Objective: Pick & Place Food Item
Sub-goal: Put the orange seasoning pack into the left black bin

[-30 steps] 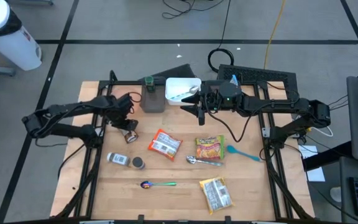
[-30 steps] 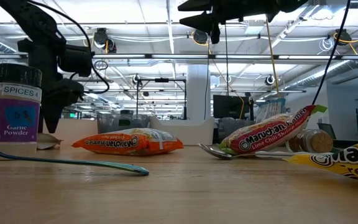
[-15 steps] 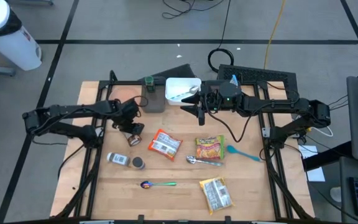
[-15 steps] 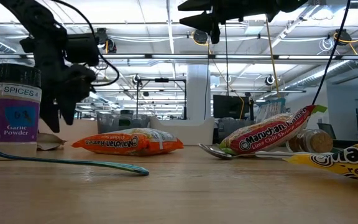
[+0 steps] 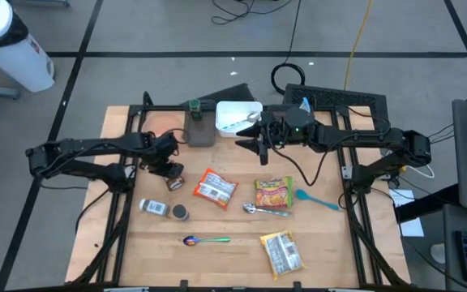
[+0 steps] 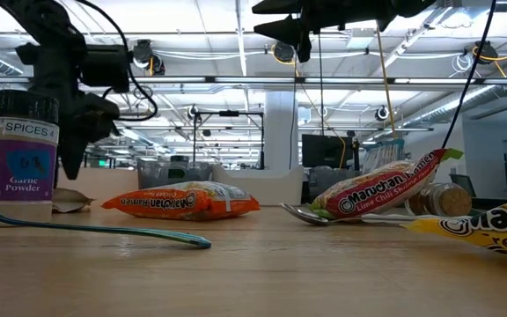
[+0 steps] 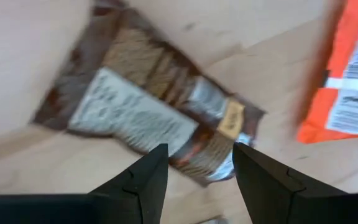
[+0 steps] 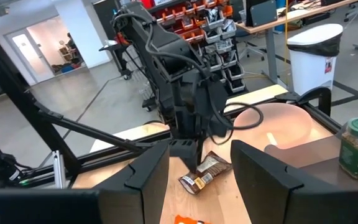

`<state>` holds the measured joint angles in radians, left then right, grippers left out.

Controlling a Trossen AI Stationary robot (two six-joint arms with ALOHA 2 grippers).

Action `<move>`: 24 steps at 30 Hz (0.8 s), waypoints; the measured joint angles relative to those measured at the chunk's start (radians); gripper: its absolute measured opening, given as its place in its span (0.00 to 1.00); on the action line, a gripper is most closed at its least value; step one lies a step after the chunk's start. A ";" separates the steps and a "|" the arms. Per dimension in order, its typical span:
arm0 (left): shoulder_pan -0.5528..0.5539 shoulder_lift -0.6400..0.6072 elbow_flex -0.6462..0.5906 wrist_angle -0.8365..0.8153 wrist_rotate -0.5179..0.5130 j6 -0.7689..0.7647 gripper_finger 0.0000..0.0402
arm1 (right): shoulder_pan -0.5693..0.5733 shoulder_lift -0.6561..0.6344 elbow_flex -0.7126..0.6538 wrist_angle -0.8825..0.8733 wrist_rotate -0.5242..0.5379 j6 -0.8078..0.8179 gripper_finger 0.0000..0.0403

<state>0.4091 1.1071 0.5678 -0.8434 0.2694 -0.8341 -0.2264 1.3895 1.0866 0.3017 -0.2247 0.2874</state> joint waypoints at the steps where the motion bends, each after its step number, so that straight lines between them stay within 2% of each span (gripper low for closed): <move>1: 0.005 -0.014 0.000 -0.023 -0.012 0.000 0.46 | 0.000 0.000 0.000 -0.001 -0.001 0.000 0.41; 10: 0.143 -0.095 0.000 -0.163 -0.049 0.064 0.46 | 0.000 0.000 0.000 -0.001 0.000 0.001 0.41; 18: 0.304 -0.094 -0.079 -0.152 -0.022 0.157 0.46 | 0.000 0.000 0.000 0.000 -0.015 0.040 0.41; 24: 0.353 -0.094 -0.126 -0.112 -0.008 0.186 0.46 | 0.000 0.000 0.000 -0.001 -0.015 0.049 0.41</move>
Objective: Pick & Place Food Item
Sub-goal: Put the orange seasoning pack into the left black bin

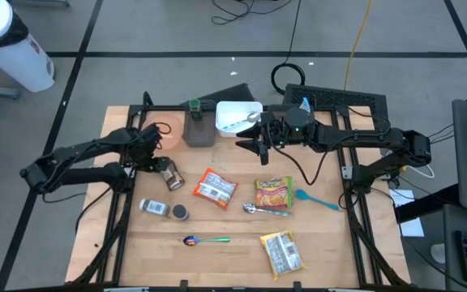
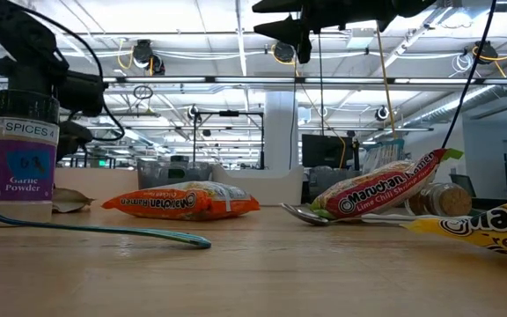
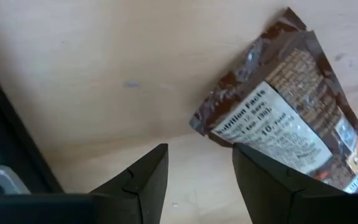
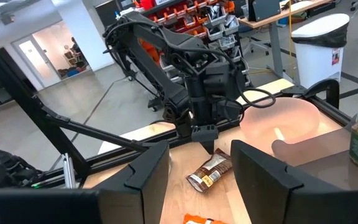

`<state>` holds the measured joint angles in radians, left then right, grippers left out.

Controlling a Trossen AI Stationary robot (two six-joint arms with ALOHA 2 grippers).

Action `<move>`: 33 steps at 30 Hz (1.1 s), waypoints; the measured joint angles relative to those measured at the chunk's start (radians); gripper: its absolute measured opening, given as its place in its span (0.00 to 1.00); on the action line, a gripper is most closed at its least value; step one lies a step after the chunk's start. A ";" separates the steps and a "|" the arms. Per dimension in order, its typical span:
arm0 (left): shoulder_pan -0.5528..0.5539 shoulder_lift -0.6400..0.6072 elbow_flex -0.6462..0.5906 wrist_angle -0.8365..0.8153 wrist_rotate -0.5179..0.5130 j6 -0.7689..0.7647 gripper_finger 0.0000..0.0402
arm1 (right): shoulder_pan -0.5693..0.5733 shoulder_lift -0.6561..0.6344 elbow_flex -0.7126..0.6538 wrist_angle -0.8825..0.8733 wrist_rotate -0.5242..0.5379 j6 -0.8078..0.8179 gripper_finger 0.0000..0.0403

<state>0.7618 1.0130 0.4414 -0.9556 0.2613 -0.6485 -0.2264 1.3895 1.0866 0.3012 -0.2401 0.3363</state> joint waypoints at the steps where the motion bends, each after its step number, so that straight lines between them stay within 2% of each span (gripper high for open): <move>1: 0.004 0.000 -0.006 0.012 0.001 0.002 0.46 | 0.000 0.000 0.000 0.000 0.000 0.000 0.41; 17: 0.051 0.000 -0.030 0.166 0.054 -0.006 0.46 | -0.001 0.000 0.000 0.000 0.002 -0.008 0.41; 33: 0.052 0.032 -0.030 0.215 0.044 -0.036 0.46 | -0.001 0.000 0.000 0.000 0.002 -0.008 0.41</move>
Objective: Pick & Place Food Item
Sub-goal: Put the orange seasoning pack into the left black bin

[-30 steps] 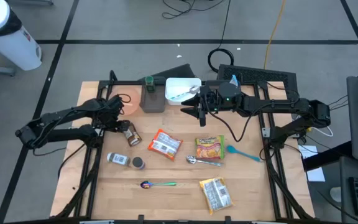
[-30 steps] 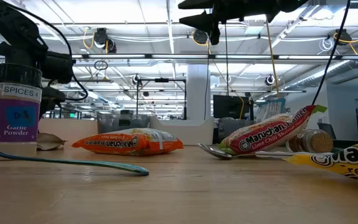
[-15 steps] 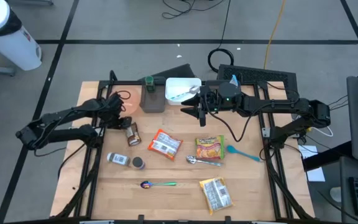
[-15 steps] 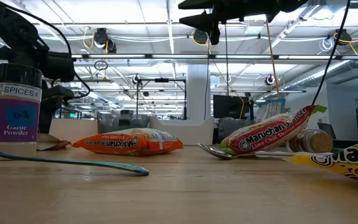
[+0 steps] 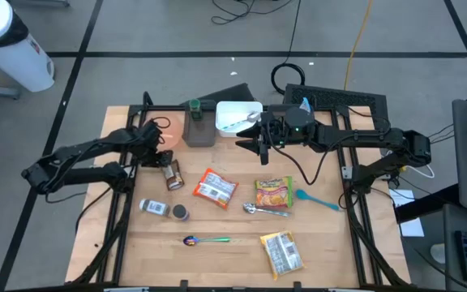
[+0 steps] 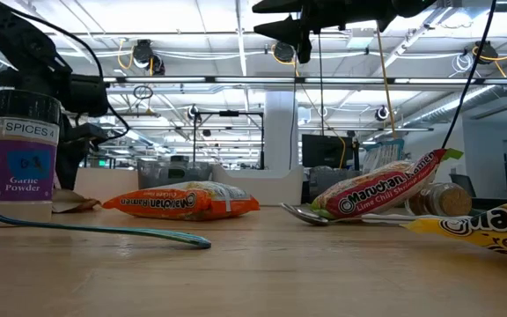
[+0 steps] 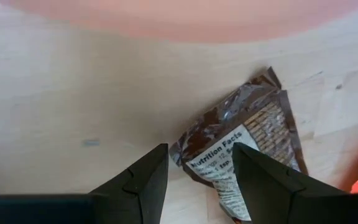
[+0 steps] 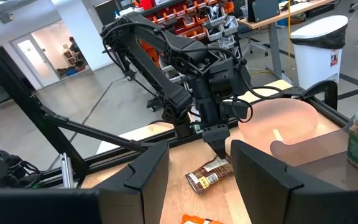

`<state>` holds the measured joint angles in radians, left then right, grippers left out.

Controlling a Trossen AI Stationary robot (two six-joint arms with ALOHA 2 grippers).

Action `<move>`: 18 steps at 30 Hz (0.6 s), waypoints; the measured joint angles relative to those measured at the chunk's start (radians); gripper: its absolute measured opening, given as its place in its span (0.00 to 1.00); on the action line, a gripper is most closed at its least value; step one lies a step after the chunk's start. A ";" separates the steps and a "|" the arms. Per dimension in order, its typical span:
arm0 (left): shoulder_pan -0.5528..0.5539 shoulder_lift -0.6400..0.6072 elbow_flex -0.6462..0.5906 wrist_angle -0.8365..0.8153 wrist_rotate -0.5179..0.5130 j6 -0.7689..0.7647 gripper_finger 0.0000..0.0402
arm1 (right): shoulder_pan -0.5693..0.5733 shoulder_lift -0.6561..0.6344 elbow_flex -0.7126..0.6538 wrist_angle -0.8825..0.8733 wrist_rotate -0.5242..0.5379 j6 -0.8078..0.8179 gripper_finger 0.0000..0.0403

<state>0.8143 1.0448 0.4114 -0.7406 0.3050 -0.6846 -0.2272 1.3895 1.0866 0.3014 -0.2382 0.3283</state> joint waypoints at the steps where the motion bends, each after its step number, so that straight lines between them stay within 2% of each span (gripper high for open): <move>1: 0.000 0.009 0.000 0.000 0.000 0.000 0.46 | 0.000 0.000 0.000 0.000 0.000 0.000 0.41; 7: 0.000 0.049 0.002 0.014 0.005 0.015 0.46 | 0.000 0.000 0.000 0.000 0.000 0.000 0.41; 18: 0.000 0.049 0.002 0.024 0.007 0.000 0.46 | 0.000 0.000 0.000 0.000 0.000 0.000 0.41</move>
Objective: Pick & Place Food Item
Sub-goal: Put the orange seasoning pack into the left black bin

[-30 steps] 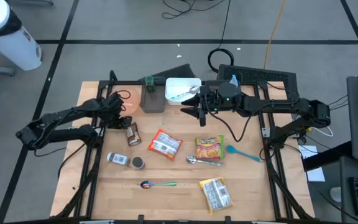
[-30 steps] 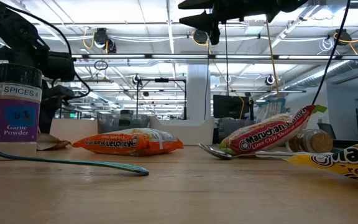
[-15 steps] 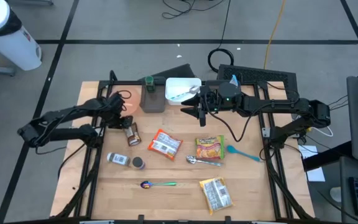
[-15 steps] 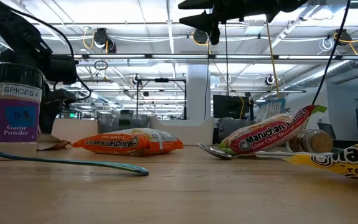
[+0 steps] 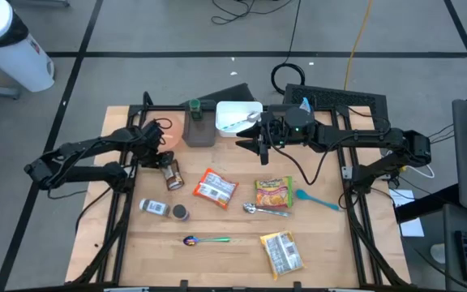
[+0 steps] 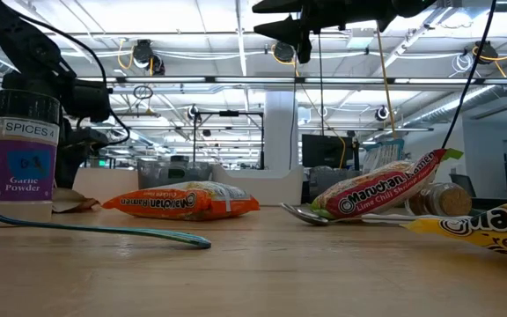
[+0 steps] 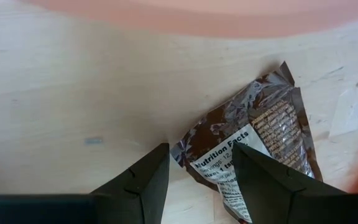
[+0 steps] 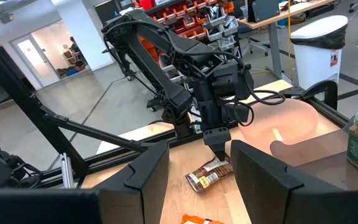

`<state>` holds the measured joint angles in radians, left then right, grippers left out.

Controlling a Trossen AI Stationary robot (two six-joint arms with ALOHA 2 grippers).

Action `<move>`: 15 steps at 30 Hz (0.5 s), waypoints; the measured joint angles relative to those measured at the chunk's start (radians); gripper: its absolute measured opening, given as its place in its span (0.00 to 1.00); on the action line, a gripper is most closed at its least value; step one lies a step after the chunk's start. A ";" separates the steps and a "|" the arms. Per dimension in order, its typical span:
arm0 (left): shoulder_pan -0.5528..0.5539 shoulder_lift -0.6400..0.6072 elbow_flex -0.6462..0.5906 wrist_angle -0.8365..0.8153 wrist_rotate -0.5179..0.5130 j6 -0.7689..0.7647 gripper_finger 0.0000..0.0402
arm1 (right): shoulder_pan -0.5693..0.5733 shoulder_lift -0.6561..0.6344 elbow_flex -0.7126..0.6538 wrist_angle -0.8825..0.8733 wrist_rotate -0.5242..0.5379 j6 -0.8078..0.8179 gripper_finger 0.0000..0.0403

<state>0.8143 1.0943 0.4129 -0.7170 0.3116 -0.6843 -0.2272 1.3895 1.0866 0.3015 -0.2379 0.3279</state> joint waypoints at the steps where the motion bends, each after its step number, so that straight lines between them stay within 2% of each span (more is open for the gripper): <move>1: 0.000 0.000 0.000 0.000 0.000 -0.001 0.46 | 0.000 0.000 0.000 0.000 0.000 0.000 0.41; 15: 0.000 0.000 -0.001 0.001 0.003 -0.011 0.46 | 0.000 0.000 0.000 0.000 0.000 -0.011 0.41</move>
<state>0.8143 1.0946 0.4122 -0.7162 0.3149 -0.6952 -0.2275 1.3895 1.0866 0.3014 -0.2379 0.3164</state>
